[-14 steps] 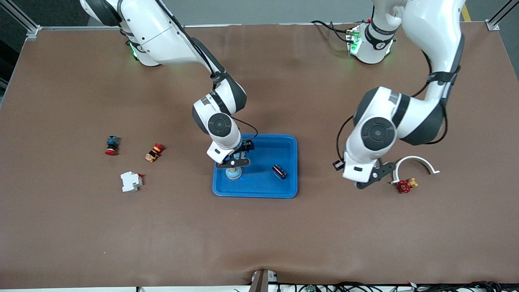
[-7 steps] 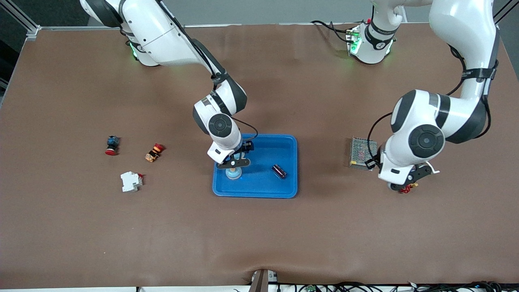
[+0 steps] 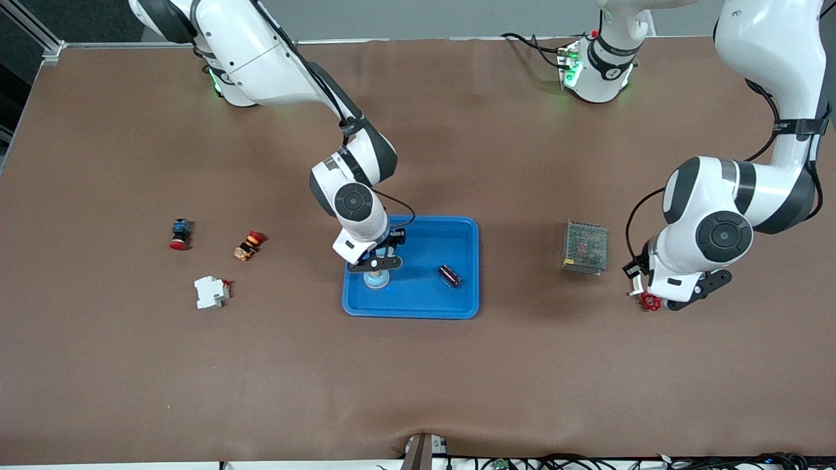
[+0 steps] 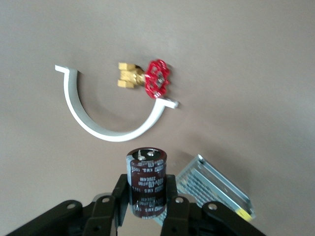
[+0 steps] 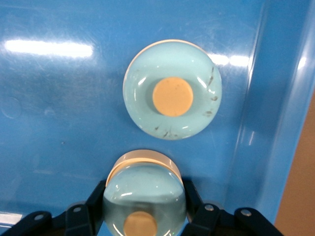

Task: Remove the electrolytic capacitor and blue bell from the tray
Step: 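Lower the capacitor inside the pipe while the right gripper carries the bell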

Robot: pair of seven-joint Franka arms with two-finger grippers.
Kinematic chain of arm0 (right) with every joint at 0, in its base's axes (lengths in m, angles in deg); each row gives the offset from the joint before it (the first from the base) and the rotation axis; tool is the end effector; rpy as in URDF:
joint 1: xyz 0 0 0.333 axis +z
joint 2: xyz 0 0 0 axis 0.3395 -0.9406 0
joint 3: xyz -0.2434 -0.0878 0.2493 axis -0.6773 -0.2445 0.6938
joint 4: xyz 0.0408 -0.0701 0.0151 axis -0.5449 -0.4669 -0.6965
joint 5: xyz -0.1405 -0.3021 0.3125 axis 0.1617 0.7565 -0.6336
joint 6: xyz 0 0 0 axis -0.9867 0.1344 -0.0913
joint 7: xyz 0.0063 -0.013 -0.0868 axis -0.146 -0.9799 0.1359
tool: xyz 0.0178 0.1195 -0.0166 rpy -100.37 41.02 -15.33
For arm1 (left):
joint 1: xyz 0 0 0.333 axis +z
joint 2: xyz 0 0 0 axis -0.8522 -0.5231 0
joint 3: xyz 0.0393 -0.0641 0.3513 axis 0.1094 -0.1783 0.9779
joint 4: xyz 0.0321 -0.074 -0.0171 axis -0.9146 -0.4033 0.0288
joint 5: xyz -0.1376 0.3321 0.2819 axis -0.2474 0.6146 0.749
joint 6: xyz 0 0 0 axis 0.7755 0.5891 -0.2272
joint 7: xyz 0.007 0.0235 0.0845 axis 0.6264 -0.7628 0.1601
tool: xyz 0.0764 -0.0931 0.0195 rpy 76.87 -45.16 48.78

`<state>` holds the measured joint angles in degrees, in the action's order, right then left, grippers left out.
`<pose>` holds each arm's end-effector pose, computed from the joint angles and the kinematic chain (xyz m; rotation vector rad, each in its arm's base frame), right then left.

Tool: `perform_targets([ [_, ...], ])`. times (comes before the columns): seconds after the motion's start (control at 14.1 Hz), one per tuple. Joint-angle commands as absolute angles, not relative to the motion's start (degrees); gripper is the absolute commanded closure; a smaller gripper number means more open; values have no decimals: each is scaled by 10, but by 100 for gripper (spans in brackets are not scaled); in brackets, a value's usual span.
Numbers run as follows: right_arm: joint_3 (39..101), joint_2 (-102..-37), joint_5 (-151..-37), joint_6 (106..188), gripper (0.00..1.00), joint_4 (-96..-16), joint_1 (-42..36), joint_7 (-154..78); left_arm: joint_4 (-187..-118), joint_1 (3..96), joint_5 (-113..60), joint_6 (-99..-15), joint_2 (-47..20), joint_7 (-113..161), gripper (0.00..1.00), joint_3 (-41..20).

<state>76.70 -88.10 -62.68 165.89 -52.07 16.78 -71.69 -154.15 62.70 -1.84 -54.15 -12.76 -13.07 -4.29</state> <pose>0.5914 0.4639 0.1475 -3.0929 -0.1480 0.1289 0.6998 -0.0665 0.2997 -2.8303 -0.7244 0.1534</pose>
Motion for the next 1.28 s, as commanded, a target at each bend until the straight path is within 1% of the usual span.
perform_targets([
  [0.0,765,-874,-631,1650,54,-515,171,-716,-1571,664,4,-578,-117,-126,100,-49],
  [0.14,764,-856,-630,1614,54,-509,165,-713,-1571,702,0,-581,-117,-126,100,-51],
  [0.21,762,-847,-630,1589,54,-501,164,-713,-1573,717,-1,-600,-121,-126,100,-51],
  [0.43,761,-812,-623,1507,54,-476,143,-668,-1620,750,4,-680,-129,-124,100,-48],
  [0.57,761,-797,-624,1461,54,-459,108,-612,-1627,778,20,-706,-142,-119,100,-49],
  [0.85,760,-783,-624,1373,54,-414,29,-463,-1626,782,21,-746,-183,-111,100,-48],
  [1.07,759,-784,-621,1362,54,-397,-45,-311,-1624,787,30,-746,-197,-111,100,-46],
  [1.21,758,-784,-603,1362,54,-394,-81,-209,-1621,787,40,-747,-208,-112,100,-46],
])
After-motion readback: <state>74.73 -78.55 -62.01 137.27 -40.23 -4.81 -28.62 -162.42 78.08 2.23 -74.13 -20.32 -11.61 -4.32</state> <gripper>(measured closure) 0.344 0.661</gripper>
